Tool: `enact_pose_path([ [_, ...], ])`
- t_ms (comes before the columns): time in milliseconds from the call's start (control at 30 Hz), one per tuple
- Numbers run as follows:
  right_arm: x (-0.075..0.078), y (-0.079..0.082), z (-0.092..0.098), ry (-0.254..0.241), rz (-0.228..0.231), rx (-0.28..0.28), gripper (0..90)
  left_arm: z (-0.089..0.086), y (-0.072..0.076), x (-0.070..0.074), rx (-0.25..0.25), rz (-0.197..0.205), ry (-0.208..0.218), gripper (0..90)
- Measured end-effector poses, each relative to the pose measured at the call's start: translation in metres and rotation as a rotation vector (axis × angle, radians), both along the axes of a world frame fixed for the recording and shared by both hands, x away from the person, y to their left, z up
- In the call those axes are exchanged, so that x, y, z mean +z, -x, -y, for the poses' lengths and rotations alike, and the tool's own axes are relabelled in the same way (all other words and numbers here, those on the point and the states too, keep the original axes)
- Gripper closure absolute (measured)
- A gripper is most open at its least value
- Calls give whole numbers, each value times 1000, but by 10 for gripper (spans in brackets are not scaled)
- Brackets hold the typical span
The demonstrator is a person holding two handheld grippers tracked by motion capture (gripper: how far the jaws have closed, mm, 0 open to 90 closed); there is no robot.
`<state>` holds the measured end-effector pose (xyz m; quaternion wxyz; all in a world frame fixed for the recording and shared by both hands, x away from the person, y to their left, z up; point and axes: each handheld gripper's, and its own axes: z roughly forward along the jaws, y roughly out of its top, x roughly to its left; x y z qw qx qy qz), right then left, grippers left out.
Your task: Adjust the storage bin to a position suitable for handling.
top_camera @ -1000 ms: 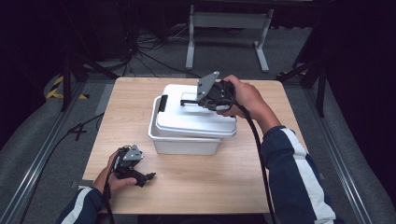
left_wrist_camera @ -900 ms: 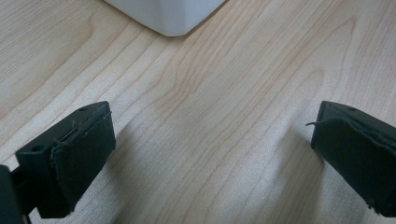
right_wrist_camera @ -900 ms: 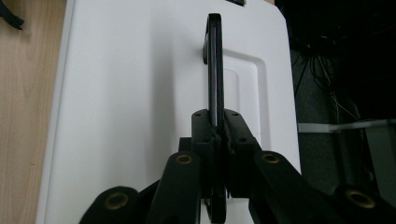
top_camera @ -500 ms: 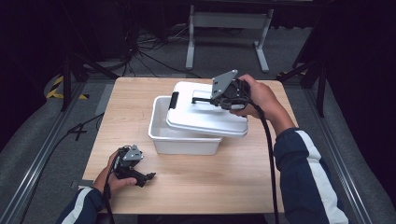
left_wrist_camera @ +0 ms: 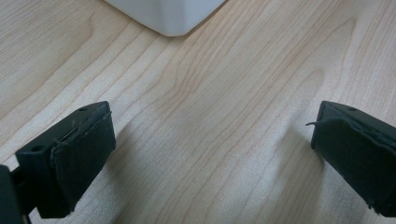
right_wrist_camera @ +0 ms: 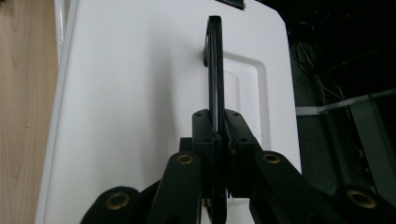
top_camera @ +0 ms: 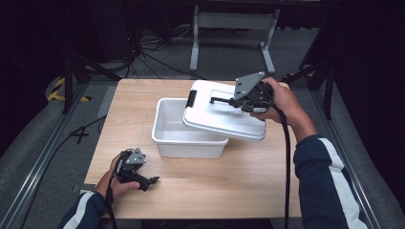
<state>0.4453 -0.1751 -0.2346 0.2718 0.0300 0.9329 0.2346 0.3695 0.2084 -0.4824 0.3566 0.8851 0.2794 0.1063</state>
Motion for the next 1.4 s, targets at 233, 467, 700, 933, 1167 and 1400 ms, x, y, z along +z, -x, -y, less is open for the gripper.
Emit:
enact_pose_path([
  [233, 5, 1, 24, 2, 3, -34, 851, 0, 0, 0, 0, 1, 0, 2],
  [467, 9, 5, 52, -8, 3, -76, 851, 0, 0, 0, 0, 2, 0, 2],
  [700, 12, 9, 80, -23, 11, -120, 850, 0, 0, 0, 0, 3, 0, 2],
  [933, 9, 12, 106, -11, 4, -176, 850, 0, 0, 0, 0, 4, -1, 2],
  [1167, 1, 9, 122, -15, -8, -211, 850, 0, 0, 0, 1, 3, 0, 2],
  [1400, -12, 4, 130, -10, -30, -236, 850, 0, 0, 0, 0, 4, -1, 2],
])
